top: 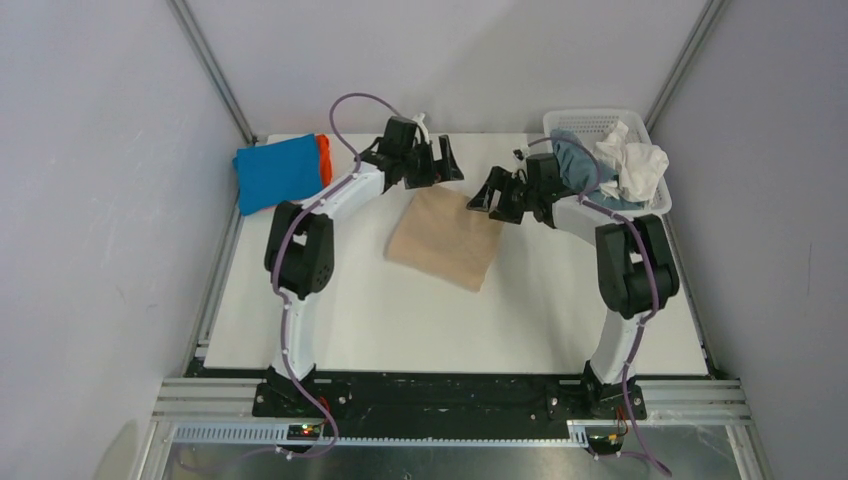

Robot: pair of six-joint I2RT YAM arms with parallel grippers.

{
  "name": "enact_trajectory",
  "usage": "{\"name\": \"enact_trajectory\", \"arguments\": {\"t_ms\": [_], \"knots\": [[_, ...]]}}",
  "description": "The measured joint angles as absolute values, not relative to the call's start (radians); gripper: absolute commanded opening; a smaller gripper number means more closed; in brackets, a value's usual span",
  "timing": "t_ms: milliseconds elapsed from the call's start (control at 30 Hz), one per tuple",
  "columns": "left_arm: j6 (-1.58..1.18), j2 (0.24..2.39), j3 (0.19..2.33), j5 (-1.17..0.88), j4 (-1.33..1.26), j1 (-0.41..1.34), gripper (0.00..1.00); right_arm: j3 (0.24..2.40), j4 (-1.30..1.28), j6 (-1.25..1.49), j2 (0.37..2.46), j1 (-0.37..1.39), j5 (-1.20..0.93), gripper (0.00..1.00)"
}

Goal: Fold and stack the t-shirts
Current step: Smooth out wrinkles on the folded tshirt

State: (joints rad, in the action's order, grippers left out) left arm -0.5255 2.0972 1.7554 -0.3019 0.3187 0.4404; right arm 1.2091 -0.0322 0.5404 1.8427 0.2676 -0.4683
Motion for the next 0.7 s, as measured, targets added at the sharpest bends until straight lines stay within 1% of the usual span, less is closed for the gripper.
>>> {"name": "enact_trajectory", "arguments": {"t_ms": [33,133,200,300,400,500,633,700], "knots": [[-0.527,2.120,1.775,-0.301,0.316,0.439,1.00,1.209,-0.015,0.549,1.864,0.262,-0.480,0.85],[-0.545,2.218,1.842,-0.302,0.310,0.419,1.00,1.222,0.034,0.574,1.954,0.237,-0.514,0.92],[-0.569,2.300,1.880,-0.310,0.309,0.396,1.00,1.240,0.044,0.585,2.006,0.226,-0.532,0.95],[-0.617,2.377,1.891,-0.353,0.297,0.361,1.00,1.280,0.059,0.599,2.053,0.215,-0.569,0.97],[-0.640,2.368,1.880,-0.362,0.288,0.337,1.00,1.301,0.066,0.598,2.069,0.215,-0.573,0.98],[-0.656,2.323,1.786,-0.353,0.233,0.334,1.00,1.306,0.050,0.579,2.070,0.223,-0.565,0.98],[-0.662,2.177,1.569,-0.309,0.214,0.347,1.00,1.295,0.013,0.545,2.041,0.263,-0.505,0.98],[-0.666,2.096,1.459,-0.273,0.217,0.362,1.00,1.246,0.000,0.542,1.996,0.301,-0.452,0.98]]}}
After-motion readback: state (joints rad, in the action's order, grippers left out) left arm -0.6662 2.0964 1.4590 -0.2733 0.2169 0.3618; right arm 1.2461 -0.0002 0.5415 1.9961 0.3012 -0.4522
